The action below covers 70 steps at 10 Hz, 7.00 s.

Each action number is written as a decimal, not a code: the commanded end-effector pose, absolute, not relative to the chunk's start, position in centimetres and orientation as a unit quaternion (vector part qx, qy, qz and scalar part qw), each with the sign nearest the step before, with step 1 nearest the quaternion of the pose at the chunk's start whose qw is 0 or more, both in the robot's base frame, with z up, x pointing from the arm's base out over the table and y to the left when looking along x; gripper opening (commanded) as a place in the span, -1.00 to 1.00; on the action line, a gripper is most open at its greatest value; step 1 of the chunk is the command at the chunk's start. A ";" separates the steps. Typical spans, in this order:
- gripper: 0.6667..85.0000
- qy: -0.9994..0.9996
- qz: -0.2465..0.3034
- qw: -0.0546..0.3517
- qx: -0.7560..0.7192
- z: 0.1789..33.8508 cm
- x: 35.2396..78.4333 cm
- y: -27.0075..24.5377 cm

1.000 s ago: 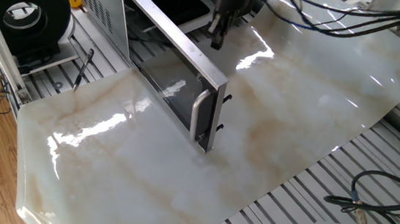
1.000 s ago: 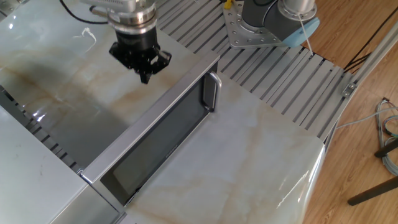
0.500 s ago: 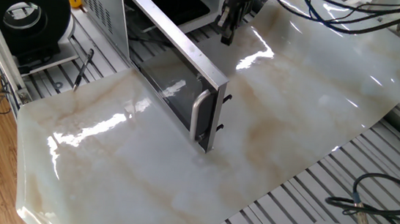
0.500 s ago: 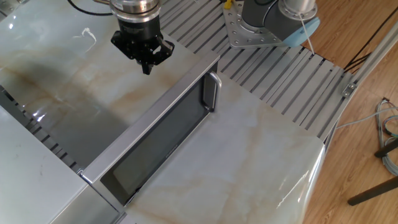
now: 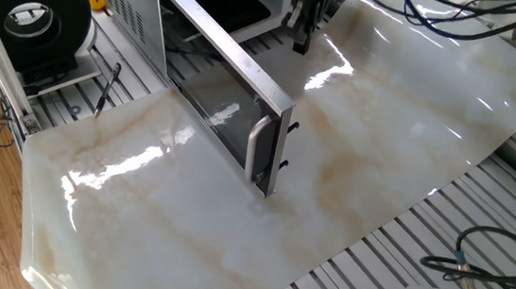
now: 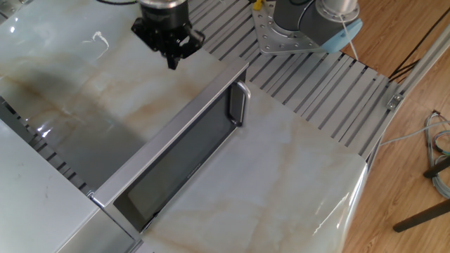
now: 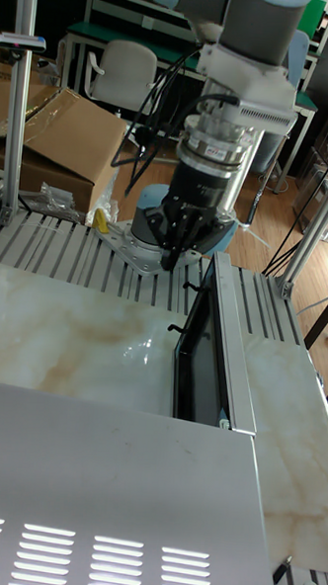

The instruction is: Close the microwave door

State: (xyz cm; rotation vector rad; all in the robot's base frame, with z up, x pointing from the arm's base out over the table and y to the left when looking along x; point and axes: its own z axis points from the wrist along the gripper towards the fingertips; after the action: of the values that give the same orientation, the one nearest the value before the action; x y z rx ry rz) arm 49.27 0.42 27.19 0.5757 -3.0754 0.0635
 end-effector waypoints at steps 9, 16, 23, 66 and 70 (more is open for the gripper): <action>-0.97 -0.992 -0.008 -0.021 0.124 28.7 51.2 9.0; -0.98 -0.997 -0.035 -0.008 0.064 28.0 50.7 13.3; -0.98 -0.997 -0.029 -0.014 0.070 25.8 52.3 13.9; -0.98 -0.981 -0.004 -0.011 0.193 25.4 55.9 -1.0; -0.98 -0.986 -0.010 -0.017 0.168 25.4 56.0 -0.4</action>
State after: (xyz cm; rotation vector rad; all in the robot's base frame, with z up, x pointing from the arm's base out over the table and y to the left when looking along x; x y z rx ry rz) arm 55.70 -0.49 25.31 0.5555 -3.1173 -0.0146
